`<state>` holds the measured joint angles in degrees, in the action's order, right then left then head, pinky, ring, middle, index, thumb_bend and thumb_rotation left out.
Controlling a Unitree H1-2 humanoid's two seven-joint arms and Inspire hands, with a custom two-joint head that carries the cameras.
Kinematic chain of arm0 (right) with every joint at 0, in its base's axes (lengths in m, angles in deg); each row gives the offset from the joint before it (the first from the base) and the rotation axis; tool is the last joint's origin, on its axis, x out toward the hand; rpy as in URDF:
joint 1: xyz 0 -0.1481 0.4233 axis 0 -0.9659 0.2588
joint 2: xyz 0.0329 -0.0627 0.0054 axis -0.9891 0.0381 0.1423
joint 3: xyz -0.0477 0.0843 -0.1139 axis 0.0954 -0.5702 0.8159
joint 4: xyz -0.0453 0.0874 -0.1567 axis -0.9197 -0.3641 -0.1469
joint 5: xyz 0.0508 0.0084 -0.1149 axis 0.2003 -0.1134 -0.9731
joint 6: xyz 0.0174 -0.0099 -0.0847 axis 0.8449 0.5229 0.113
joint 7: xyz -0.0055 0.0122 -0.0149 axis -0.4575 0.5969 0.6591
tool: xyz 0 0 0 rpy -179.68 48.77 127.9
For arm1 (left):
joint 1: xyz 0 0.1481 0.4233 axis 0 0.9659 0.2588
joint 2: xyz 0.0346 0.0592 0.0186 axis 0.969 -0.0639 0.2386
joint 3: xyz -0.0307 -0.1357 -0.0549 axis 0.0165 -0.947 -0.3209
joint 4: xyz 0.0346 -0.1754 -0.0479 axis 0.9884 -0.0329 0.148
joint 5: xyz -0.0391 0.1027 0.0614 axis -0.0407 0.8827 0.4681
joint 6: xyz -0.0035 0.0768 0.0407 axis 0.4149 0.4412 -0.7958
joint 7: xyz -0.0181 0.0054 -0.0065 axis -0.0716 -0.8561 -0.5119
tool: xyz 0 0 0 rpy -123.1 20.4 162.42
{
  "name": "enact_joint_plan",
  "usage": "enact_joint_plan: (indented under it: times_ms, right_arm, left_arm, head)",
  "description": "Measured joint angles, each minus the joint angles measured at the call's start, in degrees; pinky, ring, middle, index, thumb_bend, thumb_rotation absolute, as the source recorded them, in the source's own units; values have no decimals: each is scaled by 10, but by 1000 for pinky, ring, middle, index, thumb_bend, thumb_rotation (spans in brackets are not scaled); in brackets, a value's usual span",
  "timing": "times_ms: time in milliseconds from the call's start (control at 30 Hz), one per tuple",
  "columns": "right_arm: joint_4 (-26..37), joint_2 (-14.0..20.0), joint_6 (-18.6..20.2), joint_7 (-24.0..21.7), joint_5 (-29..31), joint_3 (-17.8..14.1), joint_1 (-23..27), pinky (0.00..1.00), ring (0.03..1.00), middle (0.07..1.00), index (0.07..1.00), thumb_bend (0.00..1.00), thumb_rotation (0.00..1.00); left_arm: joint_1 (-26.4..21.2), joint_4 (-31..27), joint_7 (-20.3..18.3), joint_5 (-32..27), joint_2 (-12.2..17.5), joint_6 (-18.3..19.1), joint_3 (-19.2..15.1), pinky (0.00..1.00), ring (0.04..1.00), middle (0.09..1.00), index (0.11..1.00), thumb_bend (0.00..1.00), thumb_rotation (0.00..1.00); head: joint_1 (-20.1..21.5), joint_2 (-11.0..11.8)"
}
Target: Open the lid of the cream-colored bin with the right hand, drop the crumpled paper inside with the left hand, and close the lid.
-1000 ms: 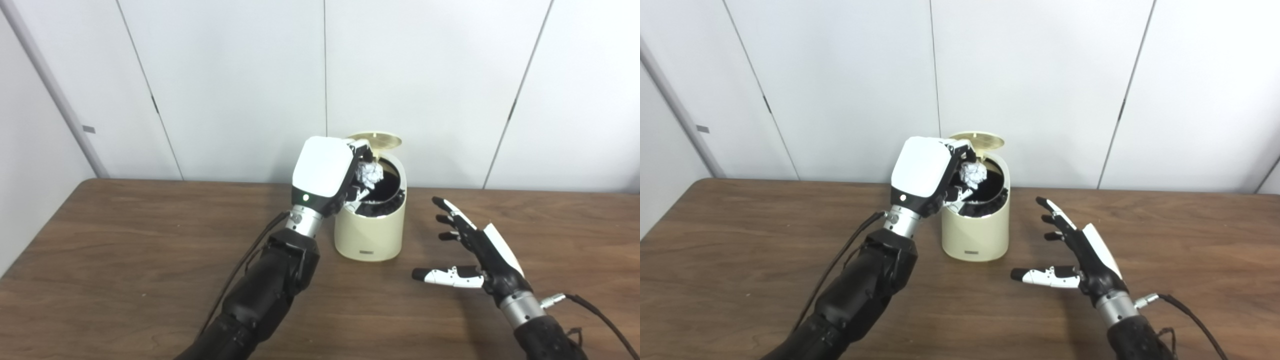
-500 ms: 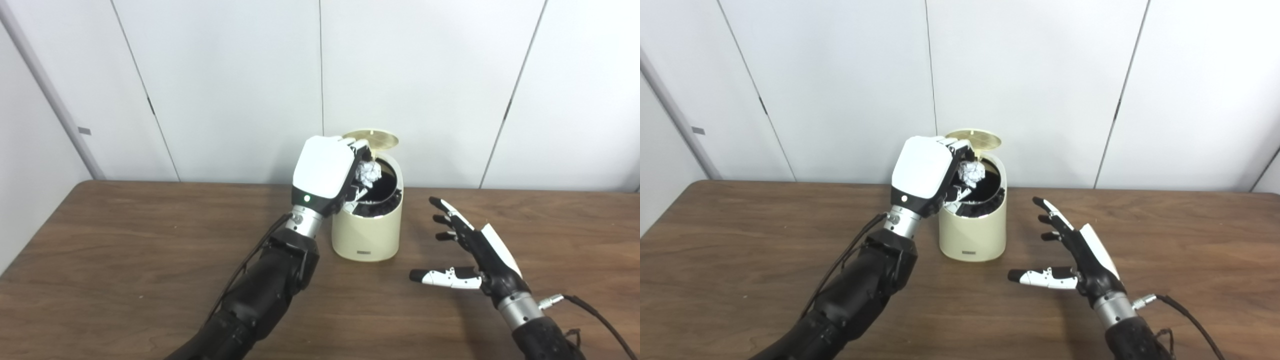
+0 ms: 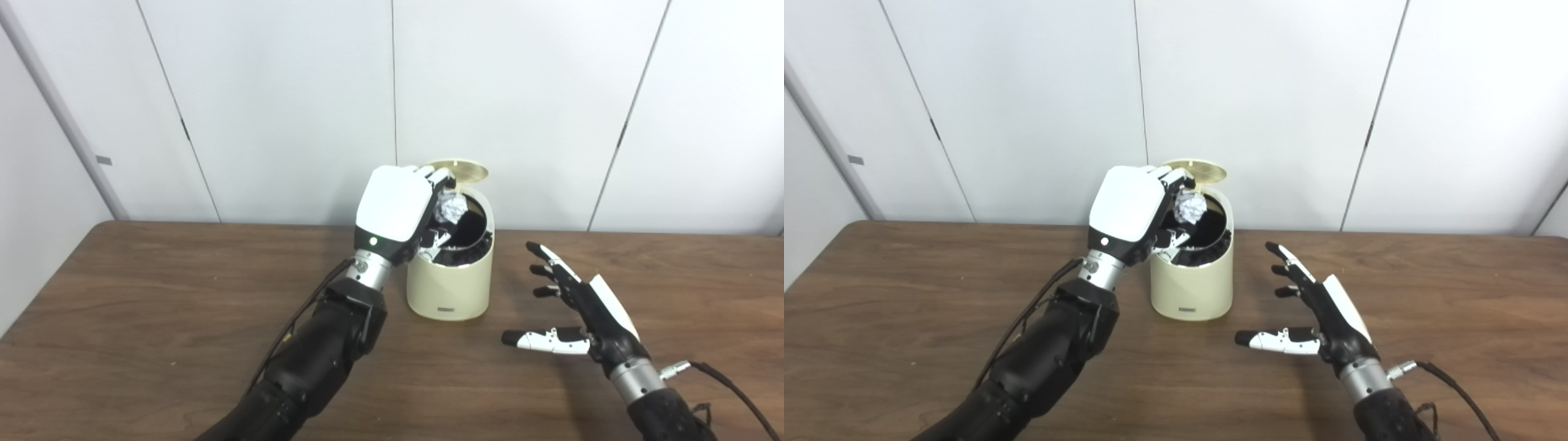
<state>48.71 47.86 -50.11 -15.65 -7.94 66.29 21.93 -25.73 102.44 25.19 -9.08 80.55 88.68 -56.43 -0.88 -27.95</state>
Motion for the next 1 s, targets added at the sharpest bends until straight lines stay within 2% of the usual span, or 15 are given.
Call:
enact_joint_plan:
  times_ms: [467,600,700,733,767,800,1000]
  right_arm:
    - [0,-1,11,0,-1,1,0,755,883,958,928,849,346]
    - [0,-2,11,0,-1,1,0,759,892,962,928,839,329]
    - [0,-2,11,0,-1,1,0,769,894,961,928,838,330]
    - [0,-2,11,0,-1,1,0,777,893,958,927,840,333]
    - [0,-3,10,0,-1,1,1,784,892,955,926,843,337]
    - [0,-3,10,0,-1,1,1,787,891,954,924,844,344]
    - [0,-2,10,0,-3,1,3,803,892,955,922,841,337]
  left_arm:
    - [0,-4,-11,-8,2,-1,-1,358,492,583,644,906,179]
    - [0,-5,-13,-11,3,-2,-1,359,491,581,638,898,175]
    - [1,-5,-12,-26,3,-17,-6,356,472,555,588,853,162]
    - [3,-9,-12,-33,3,-24,-9,342,451,533,540,689,121]
    - [8,-17,-13,-43,4,-28,-12,327,434,516,510,587,95]
    - [13,-26,-14,-49,4,-32,-16,318,430,508,499,550,88]
    - [48,-73,-32,-72,5,-49,-29,297,409,483,486,514,77]
  head:
    - [-1,-3]
    - [-1,-3]
    - [-1,-3]
    - [-1,-3]
    - [-1,-3]
    - [-3,-3]
    - [-5,-3]
